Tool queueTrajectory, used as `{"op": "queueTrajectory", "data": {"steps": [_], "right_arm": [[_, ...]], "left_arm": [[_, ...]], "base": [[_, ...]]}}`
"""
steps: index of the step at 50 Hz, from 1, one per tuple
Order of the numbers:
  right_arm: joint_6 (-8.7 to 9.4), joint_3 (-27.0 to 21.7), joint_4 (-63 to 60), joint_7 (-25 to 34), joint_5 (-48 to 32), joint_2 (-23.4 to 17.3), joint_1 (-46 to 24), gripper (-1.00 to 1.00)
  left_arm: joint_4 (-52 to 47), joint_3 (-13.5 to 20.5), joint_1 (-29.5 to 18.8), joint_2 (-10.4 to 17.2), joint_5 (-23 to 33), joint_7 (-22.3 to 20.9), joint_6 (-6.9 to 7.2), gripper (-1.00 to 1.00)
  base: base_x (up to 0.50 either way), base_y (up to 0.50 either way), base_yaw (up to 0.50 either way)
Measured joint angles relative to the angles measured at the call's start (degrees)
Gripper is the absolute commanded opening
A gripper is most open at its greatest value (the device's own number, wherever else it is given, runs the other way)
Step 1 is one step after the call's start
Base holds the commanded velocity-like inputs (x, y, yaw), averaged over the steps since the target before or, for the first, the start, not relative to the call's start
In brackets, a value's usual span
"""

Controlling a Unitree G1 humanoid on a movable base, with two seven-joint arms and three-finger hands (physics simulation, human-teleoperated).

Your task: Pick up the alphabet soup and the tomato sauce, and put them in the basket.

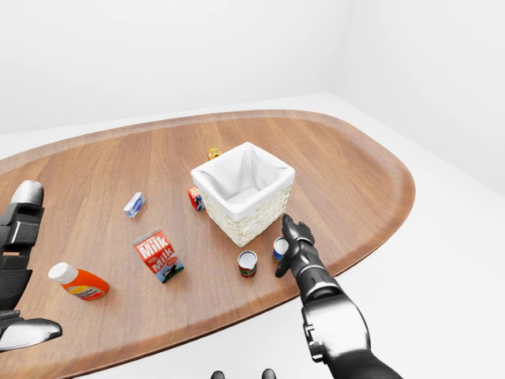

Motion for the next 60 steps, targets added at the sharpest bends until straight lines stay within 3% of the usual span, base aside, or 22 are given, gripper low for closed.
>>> {"op": "queueTrajectory", "data": {"steps": [26, 29, 31, 35, 38, 44, 49, 55, 57, 60], "right_arm": [[0.0, 0.1, 0.2, 0.4, -0.7, 0.6, -0.6, 1.0], [0.0, 0.1, 0.3, 0.3, -0.8, 0.6, -0.6, 0.73], [0.0, 0.1, 0.3, 0.4, -0.8, 0.7, -0.6, 0.4], [0.0, 0.1, 0.4, 0.4, -0.9, 0.8, -0.5, 0.15], [0.0, 0.4, 0.3, -0.1, -1.6, 0.7, -0.6, 0.22], [0.0, 1.0, 0.2, -1.2, -3.4, 0.7, -0.5, -0.03], [0.0, 1.2, 0.4, -1.9, -4.7, 0.8, 0.0, -0.4], [0.0, 1.4, 0.7, -2.2, -6.3, 0.7, 0.4, -0.55], [0.0, 1.4, 0.8, -2.2, -6.6, 0.7, 0.5, -1.0], [0.0, 1.4, 1.0, -2.2, -6.9, 0.7, 0.8, -1.0]], "left_arm": [[0.0, 1.5, -0.7, -0.4, -1.5, -0.3, 0.0, 1.0], [0.0, 1.7, -0.8, -0.5, -1.6, -0.4, 0.0, 1.0], [0.0, 1.8, -0.8, -0.6, -1.7, -0.5, 0.0, 1.0], [0.0, 2.0, -0.9, -0.7, -1.9, -0.6, 0.0, 1.0], [0.0, 2.1, -0.9, -0.8, -2.0, -0.7, 0.0, 1.0], [0.0, 2.2, -0.1, -0.5, -2.1, -1.1, 0.0, 1.0], [0.0, 2.0, 0.9, 0.0, -2.1, -1.6, 0.0, 1.0], [0.0, 1.6, 2.0, 0.6, -1.9, -1.9, 0.0, 1.0], [0.0, 1.4, 2.3, 0.8, -1.8, -2.0, 0.0, 1.0], [0.0, 1.3, 2.6, 1.0, -1.8, -2.0, 0.0, 1.0]], "base": [[0.0, 0.0, 0.0], [0.0, 0.0, 0.0], [0.0, 0.0, 0.0], [0.0, 0.0, 0.0], [0.0, 0.0, 0.0], [0.0, 0.0, 0.0], [0.0, 0.0, 0.0], [0.0, 0.0, 0.0], [0.0, 0.0, 0.0], [0.0, 0.0, 0.0]]}}
